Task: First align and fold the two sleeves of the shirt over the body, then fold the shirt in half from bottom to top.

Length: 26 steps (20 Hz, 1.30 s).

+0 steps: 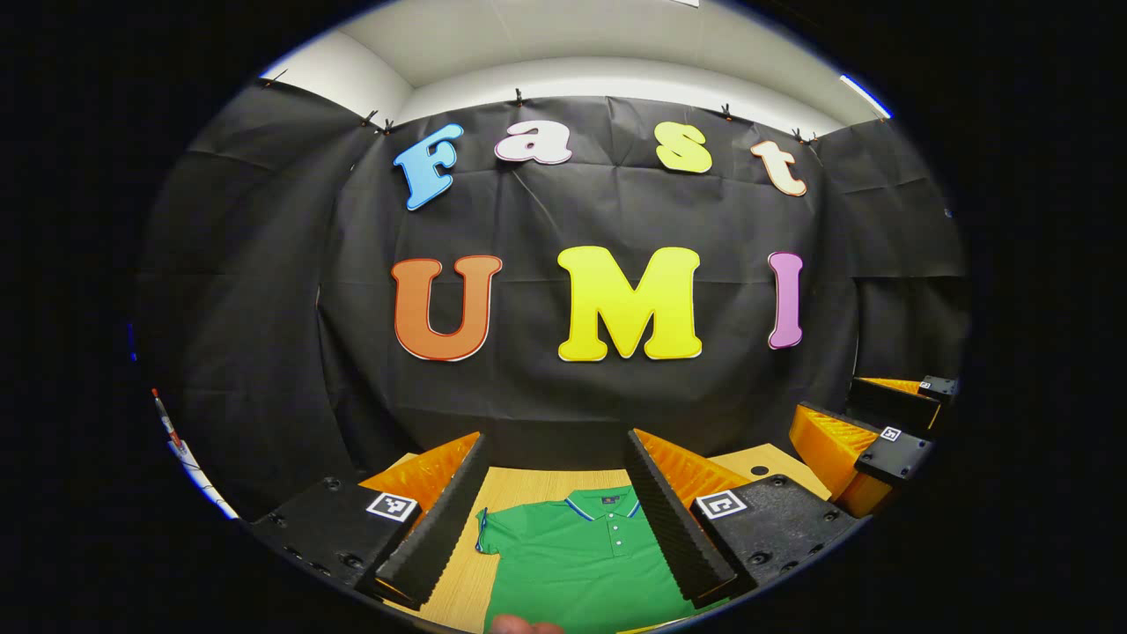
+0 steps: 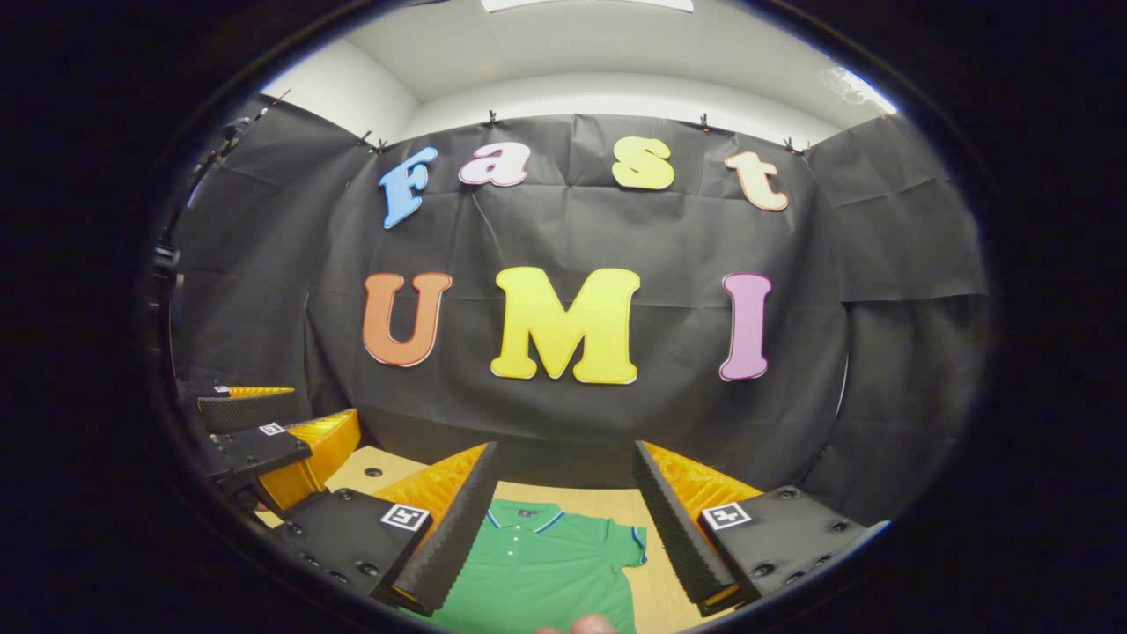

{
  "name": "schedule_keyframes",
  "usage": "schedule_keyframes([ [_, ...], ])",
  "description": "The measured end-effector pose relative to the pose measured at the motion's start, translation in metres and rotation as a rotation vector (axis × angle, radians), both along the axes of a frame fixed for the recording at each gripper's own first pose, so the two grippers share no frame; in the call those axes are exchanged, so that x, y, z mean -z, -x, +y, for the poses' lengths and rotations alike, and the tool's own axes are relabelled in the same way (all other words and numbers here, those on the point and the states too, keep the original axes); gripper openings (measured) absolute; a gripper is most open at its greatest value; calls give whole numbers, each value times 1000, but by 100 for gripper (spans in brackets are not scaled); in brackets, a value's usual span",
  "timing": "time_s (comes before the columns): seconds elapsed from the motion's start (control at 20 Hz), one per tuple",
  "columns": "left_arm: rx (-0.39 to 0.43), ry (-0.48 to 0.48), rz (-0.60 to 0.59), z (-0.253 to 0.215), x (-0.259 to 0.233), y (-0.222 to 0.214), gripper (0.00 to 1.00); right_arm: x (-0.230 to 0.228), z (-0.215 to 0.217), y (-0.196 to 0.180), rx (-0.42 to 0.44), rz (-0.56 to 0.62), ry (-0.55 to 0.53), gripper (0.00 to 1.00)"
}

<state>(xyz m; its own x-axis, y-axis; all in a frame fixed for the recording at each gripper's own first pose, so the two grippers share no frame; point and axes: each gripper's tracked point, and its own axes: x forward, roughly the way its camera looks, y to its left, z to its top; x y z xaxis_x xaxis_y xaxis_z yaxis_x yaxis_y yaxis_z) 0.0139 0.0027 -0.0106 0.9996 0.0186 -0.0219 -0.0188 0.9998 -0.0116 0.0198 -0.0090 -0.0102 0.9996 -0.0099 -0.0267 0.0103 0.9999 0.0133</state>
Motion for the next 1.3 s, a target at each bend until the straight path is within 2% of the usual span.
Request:
schedule_keyframes([
  [0.4,20,8,20,-13,15,-2,99,31,-19,-14,-10,89,-21,96],
  [0.75,26,3,29,-24,23,-7,99,89,-64,-51,-27,213,22,94],
  [1.0,-21,-21,36,-20,22,-18,99,157,-89,-91,-70,352,4,95],
  [1.3,-55,-37,72,-21,34,-22,99,253,-129,-156,-46,517,-19,98],
])
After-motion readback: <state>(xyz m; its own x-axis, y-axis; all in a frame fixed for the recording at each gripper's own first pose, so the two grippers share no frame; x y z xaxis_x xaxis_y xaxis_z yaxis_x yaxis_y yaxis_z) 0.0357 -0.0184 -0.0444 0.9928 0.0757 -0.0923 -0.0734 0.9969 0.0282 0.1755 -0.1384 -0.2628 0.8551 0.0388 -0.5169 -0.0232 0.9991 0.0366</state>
